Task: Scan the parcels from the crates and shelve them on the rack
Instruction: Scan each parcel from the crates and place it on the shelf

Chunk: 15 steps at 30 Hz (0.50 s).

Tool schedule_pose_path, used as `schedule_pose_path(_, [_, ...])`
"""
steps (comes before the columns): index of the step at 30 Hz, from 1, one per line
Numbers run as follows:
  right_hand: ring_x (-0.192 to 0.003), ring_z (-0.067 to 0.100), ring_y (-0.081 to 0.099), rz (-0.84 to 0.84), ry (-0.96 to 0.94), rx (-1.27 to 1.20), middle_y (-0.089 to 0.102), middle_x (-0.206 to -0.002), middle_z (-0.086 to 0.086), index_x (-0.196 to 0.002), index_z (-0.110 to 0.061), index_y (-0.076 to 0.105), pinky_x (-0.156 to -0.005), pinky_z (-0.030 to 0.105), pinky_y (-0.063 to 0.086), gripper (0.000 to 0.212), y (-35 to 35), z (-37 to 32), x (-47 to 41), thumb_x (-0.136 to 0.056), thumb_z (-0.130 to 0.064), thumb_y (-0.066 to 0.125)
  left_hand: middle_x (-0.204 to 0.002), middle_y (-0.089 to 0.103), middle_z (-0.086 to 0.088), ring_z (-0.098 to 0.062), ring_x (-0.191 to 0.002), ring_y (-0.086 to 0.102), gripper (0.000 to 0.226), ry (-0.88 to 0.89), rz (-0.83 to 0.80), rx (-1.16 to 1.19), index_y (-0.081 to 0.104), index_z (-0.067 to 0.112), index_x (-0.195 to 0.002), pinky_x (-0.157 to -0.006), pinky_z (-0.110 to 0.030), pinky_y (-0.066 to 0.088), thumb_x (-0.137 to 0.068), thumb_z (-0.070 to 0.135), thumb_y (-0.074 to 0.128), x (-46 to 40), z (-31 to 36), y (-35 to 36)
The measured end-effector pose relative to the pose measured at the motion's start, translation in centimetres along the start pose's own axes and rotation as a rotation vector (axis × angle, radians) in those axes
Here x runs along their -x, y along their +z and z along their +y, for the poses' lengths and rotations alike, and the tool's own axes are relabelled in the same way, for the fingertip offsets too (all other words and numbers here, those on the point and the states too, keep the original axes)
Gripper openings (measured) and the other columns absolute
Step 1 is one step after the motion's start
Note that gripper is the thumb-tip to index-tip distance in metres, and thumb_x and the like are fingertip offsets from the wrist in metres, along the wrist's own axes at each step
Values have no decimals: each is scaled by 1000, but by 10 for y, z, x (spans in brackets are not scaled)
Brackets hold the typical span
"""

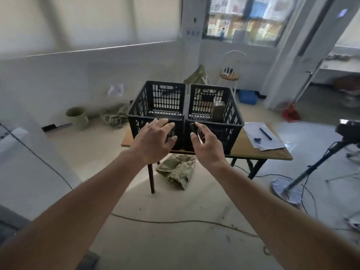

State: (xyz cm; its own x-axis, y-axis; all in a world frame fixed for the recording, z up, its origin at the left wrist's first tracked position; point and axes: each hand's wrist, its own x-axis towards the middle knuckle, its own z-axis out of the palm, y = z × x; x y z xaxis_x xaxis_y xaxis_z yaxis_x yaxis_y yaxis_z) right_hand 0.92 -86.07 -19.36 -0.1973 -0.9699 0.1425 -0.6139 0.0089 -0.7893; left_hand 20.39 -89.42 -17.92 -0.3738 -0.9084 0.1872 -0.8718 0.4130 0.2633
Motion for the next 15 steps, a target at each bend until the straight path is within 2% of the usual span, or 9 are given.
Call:
schedule_pose_path(9, [-131,30,61,56,87,108,68,-141,8,-158,-35,47,-113,51,46,51,-32,60,-110,-109,-46,53,-164,41,-5,-24,-153,34,61,116,-39,6,44,17,-158,-125,-50,30,-106,49,48,-138,21,40])
schedule_pose_path(15, [-134,28,60,72,104,99,69,-139,6,-158,-34,46,-115,53,45,51,-62,115,-204,-109,-45,53,-167,38,-4,-26,-156,31,62,96,-112,2,40,20,-161,-127,-49,28,-107,50,47,-239,46,83])
